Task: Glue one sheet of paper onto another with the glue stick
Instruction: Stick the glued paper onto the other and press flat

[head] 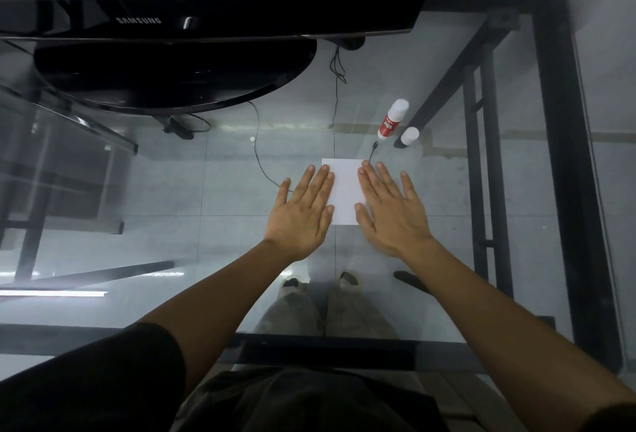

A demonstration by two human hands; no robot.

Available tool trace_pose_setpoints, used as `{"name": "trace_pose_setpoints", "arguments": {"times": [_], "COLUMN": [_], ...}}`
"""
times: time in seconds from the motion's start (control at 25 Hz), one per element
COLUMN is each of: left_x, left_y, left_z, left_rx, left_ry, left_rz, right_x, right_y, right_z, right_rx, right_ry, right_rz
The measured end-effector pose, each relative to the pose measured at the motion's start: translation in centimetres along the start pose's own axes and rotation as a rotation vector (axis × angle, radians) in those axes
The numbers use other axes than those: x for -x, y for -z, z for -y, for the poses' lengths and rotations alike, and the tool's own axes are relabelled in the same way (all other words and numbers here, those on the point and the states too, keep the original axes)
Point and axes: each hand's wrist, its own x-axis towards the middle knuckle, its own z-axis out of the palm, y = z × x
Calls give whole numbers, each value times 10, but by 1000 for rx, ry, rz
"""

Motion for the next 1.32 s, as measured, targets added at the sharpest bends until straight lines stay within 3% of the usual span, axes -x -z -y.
{"name": "trace_pose_setpoints", "arguments": {"times": [0.16,0.28,0.44,0.56,0.68,0.88,1.0,1.16,1.32], "left_x": [0,0,0,0,1,0,0,0,-1], "left_y": [0,1,1,1,-1,-5,-6,-7,-8], "left_z": [0,-1,-1,-1,-1,0,1,0,1], "left_rx": [-9,-9,-5,1,-2,-5,-10,-4,-19], "left_ry": [-3,1,5,3,-3,8,8,12,12], "left_rz": [3,4,12,8,-9,-25,-24,-29,-41], "right_x": [-8,-19,-19,-21,-5,3,11,12,9], "right_y": [-1,5,3,5,-2,-3,-8,-7,-8], "right_z": [6,-1,-1,-4,1,6,15,0,5], "right_rx": [-18,-29,-11,-25,17,-45,-43,-40,-18], "right_ry": [94,-11,112,26,121,-34,42,-1,138], "right_rz": [6,-23,-12,-18,3,1,-18,-30,2]}}
